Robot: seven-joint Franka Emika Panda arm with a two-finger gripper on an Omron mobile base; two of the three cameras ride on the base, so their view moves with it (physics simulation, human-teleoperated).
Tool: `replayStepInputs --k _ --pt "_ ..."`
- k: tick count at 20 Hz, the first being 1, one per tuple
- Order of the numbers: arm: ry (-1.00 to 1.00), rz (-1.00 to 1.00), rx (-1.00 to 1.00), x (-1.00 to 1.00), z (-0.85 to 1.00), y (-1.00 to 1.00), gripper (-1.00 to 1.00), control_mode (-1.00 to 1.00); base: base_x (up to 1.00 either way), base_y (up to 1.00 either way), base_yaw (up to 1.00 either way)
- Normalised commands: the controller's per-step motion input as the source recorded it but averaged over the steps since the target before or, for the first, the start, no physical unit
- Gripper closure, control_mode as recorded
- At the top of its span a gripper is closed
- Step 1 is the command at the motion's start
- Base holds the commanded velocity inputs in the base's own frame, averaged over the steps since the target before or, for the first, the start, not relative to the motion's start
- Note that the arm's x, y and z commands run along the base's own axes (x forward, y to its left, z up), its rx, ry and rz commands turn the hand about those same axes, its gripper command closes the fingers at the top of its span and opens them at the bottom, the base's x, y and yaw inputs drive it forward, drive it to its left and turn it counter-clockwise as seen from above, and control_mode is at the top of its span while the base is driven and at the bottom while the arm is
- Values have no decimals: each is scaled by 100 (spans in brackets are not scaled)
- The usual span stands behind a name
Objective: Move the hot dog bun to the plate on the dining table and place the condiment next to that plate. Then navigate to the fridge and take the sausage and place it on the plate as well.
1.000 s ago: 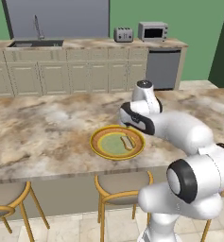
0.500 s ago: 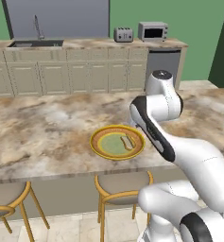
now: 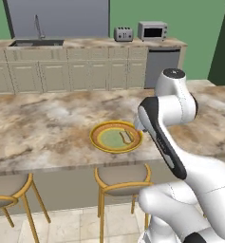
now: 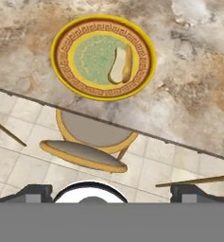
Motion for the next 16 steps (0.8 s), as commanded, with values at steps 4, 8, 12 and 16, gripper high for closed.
replayStepInputs --k 4,8,12,16 --pt "0 0 0 0 0 0 -100 100 -100 18 0" --pt "0 0 0 0 0 0 -100 100 -99 92 4" --pt "0 0 0 0 0 0 -100 100 -56 100 22" --pt "0 0 0 0 0 0 -100 100 -29 100 42"
